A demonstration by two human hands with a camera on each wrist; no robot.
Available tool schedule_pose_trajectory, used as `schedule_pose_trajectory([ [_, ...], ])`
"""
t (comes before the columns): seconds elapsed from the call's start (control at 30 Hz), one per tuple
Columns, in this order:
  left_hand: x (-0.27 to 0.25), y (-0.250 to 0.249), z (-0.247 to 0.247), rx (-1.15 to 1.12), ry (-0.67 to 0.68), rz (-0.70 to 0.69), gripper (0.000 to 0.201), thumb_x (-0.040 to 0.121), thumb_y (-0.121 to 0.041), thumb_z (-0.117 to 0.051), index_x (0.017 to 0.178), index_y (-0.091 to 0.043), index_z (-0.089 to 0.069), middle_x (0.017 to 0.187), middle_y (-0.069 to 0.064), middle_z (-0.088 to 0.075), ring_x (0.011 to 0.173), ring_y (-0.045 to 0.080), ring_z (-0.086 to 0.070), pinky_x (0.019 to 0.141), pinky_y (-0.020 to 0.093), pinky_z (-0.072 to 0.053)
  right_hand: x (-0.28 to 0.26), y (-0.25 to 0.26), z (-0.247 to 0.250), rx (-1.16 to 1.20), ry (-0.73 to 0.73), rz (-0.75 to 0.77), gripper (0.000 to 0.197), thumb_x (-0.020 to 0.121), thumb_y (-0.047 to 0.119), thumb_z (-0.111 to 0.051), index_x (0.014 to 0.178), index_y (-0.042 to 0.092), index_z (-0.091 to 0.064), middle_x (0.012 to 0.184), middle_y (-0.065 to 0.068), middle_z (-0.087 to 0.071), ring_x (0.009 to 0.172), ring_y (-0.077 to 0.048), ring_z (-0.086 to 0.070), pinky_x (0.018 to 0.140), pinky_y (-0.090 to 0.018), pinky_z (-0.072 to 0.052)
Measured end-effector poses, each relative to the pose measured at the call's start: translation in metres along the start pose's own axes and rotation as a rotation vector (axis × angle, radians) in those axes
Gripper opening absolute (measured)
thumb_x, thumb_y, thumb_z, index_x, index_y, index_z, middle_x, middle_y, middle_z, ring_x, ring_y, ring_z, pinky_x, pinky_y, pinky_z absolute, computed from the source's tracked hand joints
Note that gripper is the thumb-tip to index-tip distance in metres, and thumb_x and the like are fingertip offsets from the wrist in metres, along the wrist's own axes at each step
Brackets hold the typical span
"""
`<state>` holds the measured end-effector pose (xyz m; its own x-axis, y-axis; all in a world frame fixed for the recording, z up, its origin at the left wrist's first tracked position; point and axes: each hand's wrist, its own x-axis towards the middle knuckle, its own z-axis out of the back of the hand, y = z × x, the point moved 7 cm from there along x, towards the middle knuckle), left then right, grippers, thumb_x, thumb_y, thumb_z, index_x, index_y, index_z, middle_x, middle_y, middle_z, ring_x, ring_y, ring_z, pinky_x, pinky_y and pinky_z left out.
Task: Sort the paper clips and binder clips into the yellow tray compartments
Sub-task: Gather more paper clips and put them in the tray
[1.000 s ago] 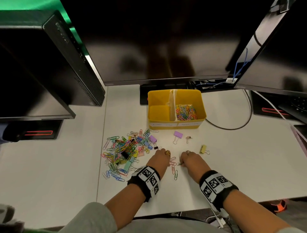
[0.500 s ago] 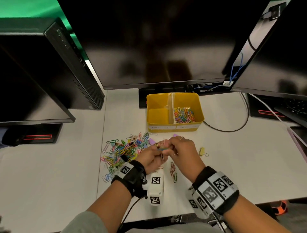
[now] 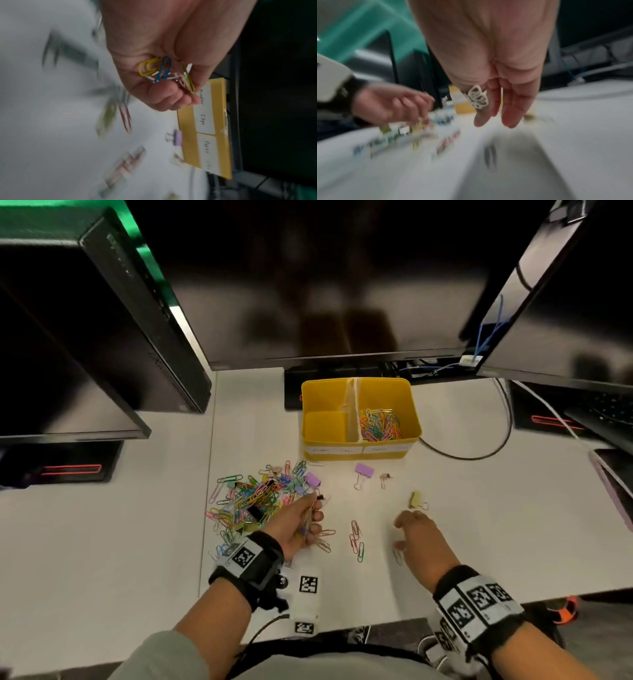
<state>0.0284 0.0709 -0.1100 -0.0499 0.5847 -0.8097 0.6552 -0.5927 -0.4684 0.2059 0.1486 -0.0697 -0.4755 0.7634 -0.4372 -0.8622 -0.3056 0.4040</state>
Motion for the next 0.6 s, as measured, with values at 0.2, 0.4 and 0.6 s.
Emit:
schedule_pose_trajectory([
  [0.2,-0.014,0.001,0.042,0.071,-0.06,-0.084,0.026,0.1,-0.027,-0.04,0.086,-0.014,-0.057,0.053,-0.006,-0.048,0.037,0.004,-0.041,0.035,0.013,-0.032,0.001,-0.011,-0.034,0.003,0.012,-0.197,0.022,0.087,-0.002,-0.044,0.109,-0.004,-0.049,0.116,-0.025,-0.052,0.106,-0.035,-0.052,0.088,-0.037,-0.043],
  [0.4,-0.021,0.012,0.049,0.003,-0.002,-0.079,0.024,0.102,-0.015,-0.035,0.098,-0.011,-0.058,0.058,-0.002,-0.047,0.037,0.006,-0.043,0.034,0.013,-0.033,0.028,0.035,-0.036,-0.041,0.028,-0.063,0.029,0.092,0.009,-0.046,0.119,0.0,-0.045,0.124,-0.021,-0.051,0.117,-0.03,-0.046,0.097,-0.033,-0.036],
  [0.6,-0.029,0.026,0.061,0.085,-0.059,-0.004,0.026,0.102,-0.018,-0.036,0.084,-0.01,-0.054,0.061,0.001,-0.048,0.036,0.006,-0.045,0.032,0.012,-0.034,0.034,0.05,-0.07,-0.05,0.063,0.047,0.044,0.078,-0.005,-0.059,0.119,0.0,-0.045,0.128,-0.023,-0.042,0.113,-0.033,-0.045,0.093,-0.035,-0.047],
])
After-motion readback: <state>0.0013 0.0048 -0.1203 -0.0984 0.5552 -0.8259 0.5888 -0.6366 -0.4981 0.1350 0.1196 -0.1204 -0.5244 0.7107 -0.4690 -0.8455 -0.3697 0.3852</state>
